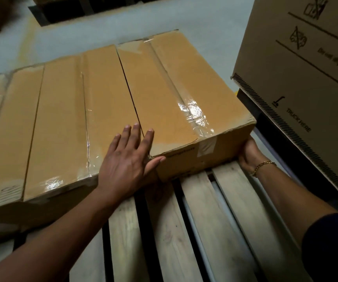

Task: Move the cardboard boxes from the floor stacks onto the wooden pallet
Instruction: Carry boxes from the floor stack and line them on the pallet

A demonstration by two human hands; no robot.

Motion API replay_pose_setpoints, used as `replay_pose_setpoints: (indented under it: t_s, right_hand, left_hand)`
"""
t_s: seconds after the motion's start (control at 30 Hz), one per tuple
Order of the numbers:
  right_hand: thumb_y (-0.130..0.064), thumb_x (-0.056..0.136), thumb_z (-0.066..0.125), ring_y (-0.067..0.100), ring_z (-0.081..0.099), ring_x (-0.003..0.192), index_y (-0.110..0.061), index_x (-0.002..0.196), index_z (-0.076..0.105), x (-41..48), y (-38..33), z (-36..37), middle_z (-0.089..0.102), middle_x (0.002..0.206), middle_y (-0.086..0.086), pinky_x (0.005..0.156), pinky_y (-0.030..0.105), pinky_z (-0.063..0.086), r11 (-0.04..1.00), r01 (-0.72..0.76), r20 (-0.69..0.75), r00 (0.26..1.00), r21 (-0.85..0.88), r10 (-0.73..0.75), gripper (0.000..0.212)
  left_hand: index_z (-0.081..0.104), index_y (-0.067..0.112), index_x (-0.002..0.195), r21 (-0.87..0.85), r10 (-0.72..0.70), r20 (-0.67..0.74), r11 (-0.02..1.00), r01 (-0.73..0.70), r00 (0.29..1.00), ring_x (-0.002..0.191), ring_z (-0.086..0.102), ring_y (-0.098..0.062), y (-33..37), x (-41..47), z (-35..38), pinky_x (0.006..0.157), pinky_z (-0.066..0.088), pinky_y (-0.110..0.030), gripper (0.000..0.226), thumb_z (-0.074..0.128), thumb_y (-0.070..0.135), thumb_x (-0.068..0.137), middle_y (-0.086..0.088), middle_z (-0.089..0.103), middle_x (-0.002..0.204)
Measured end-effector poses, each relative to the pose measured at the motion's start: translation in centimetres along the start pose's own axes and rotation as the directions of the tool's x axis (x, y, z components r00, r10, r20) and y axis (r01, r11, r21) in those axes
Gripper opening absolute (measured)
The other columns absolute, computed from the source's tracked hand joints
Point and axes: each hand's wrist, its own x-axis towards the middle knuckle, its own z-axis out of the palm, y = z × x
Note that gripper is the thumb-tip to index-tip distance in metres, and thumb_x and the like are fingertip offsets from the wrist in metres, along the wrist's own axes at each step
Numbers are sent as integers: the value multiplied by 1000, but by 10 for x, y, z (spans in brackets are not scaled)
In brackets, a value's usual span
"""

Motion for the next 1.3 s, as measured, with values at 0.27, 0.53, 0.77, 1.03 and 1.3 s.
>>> replay_pose_setpoints:
  t_s: [0.27, 0.53, 0.77, 1.03, 1.3]
  right_hand:
    - [-44, 109, 25, 14, 64, 116, -29, 121, 68, -4, 0, 7, 75, 117, -10, 94, 35, 50, 999, 26, -48, 999, 38, -24, 47]
    - [-48, 107, 26, 16, 62, 117, -31, 126, 65, -18, -8, 12, 69, 128, -5, 95, 37, 50, 999, -4, -68, 998, -44, 1, 46]
    - [-96, 70, 44, 13, 67, 89, -26, 99, 69, -53, -58, 12, 73, 79, -12, 106, 43, 46, 983, 123, -198, 969, -135, -149, 80]
    - [-76, 91, 29, 26, 36, 147, -17, 152, 44, -137, -123, 110, 40, 159, 8, 118, 51, 29, 206, 369, 190, 791, -906, -582, 86]
    - [-83, 90, 14, 21, 17, 155, -18, 160, 23, -225, -140, 306, 19, 169, 4, 122, 52, 17, -138, 432, 444, 768, -891, -462, 96]
  left_hand:
    - [23, 20, 160, 2, 3, -21, 1000, -3, 1000, 153, 23, -38, -1, 0, 4, 123, 26, -51, 84, 14, 76, 98, -22, 24, 164]
    - [18, 21, 161, -29, 3, -8, 1000, -3, 1000, 154, 18, -39, -2, 1, 4, 124, 21, -51, 86, 9, 77, 97, -22, 20, 166]
    - [2, 23, 163, -114, 18, 92, 993, -8, 996, 156, 0, -38, -2, -1, -8, 127, 6, -52, 90, 8, 80, 93, -20, 0, 169]
    - [3, 22, 163, -268, -30, 47, 962, 41, 998, 157, -5, -26, -76, -11, -55, 127, 5, -51, 87, 9, 76, 96, -6, -3, 171]
    - [-3, 24, 163, -179, -106, -13, 978, 102, 994, 157, -8, -27, -237, -71, -150, 126, 1, -53, 85, 6, 76, 97, -6, -7, 171]
